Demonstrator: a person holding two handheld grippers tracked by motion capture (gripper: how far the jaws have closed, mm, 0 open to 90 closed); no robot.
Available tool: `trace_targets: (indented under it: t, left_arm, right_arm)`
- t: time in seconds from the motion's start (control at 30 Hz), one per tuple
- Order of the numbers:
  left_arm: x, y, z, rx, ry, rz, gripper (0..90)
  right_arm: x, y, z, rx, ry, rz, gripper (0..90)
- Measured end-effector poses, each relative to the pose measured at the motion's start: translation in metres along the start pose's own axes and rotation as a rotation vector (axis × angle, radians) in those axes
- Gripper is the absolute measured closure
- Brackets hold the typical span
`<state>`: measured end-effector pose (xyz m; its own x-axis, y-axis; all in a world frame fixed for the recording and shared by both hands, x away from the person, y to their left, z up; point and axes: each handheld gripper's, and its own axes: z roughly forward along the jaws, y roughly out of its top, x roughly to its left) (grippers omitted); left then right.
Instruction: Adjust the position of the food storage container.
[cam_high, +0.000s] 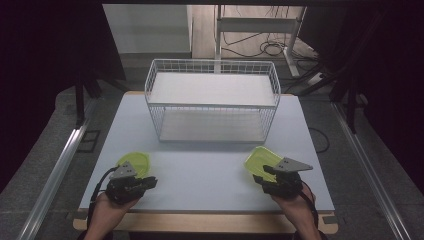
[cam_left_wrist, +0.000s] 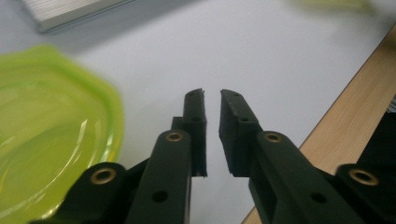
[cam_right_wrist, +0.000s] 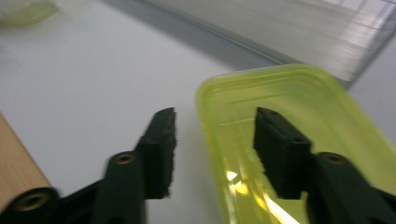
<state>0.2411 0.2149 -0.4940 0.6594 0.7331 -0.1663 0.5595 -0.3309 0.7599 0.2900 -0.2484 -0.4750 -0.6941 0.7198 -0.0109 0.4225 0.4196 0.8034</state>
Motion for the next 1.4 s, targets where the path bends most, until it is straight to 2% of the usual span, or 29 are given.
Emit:
trace_targets:
  t: [0.17, 0.23, 0.27, 0.3, 0.37, 0.4, 0.43, 0.5, 0.53, 0.57, 0.73, 0.97, 1.03, 1.07, 1.2, 1.3, 1.4]
  left_arm:
    - [-0.01, 0.019, 0.012, -0.005, -0.001, 0.025, 66.3]
    - [-0.015, 0.027, 0.018, -0.011, -0.001, 0.045, 59.2]
    - [-0.018, 0.03, 0.02, -0.016, 0.0, 0.05, 52.5]
    - [-0.02, 0.032, 0.023, -0.022, -0.001, 0.054, 52.5]
    - [-0.024, 0.033, 0.031, -0.045, -0.01, 0.05, 47.3]
    - [-0.025, 0.032, 0.035, -0.05, -0.012, 0.047, 41.9]
    - [-0.027, 0.03, 0.037, -0.049, -0.011, 0.046, 41.9]
    - [-0.033, 0.027, 0.042, -0.028, 0.011, 0.081, 34.6]
    - [-0.035, 0.025, 0.043, -0.024, 0.034, 0.104, 28.8]
    - [-0.038, 0.023, 0.042, -0.028, 0.051, 0.122, 28.8]
    - [-0.04, 0.014, 0.043, -0.041, 0.041, 0.134, 20.0]
    - [-0.044, 0.01, 0.05, -0.041, 0.042, 0.165, 17.8]
    - [-0.045, 0.009, 0.052, -0.029, 0.052, 0.179, 18.0]
    - [-0.045, 0.009, 0.053, -0.026, 0.055, 0.183, 19.0]
    - [-0.046, 0.01, 0.053, -0.01, 0.047, 0.193, 21.6]
    - [-0.047, 0.01, 0.052, -0.013, 0.048, 0.19, 28.8]
    - [-0.046, 0.012, 0.051, -0.026, 0.024, 0.176, 39.6]
  right_arm:
    - [-0.012, 0.002, -0.007, 0.02, -0.026, -0.004, 72.7]
    - [-0.016, 0.002, -0.009, 0.029, -0.026, -0.002, 79.1]
    - [-0.019, 0.001, -0.01, 0.038, -0.028, 0.003, 83.8]
    - [-0.019, 0.001, -0.01, 0.038, -0.028, 0.003, 83.8]
    - [-0.022, 0.001, -0.013, 0.042, -0.035, 0.006, 87.1]
    - [-0.024, 0.001, -0.016, 0.043, -0.053, 0.006, 88.1]
    - [-0.024, 0.001, -0.016, 0.043, -0.053, 0.006, 88.1]
    - [-0.029, 0.0, -0.02, 0.042, -0.071, 0.009, 88.5]
    - [-0.034, -0.002, -0.024, 0.042, -0.099, 0.018, 88.5]
    - [-0.034, -0.002, -0.024, 0.042, -0.099, 0.018, 88.5]
    - [-0.052, -0.011, -0.036, 0.039, -0.166, 0.064, 88.5]
    - [-0.071, -0.023, -0.049, 0.044, -0.242, 0.122, 88.5]
    - [-0.074, -0.026, -0.048, 0.056, -0.254, 0.13, 88.5]
    - [-0.076, -0.027, -0.048, 0.072, -0.278, 0.132, 88.5]
    - [-0.078, -0.029, -0.046, 0.091, -0.294, 0.141, 88.5]
    - [-0.08, -0.03, -0.045, 0.112, -0.31, 0.147, 88.5]
    - [-0.082, -0.033, -0.042, 0.129, -0.31, 0.163, 88.3]
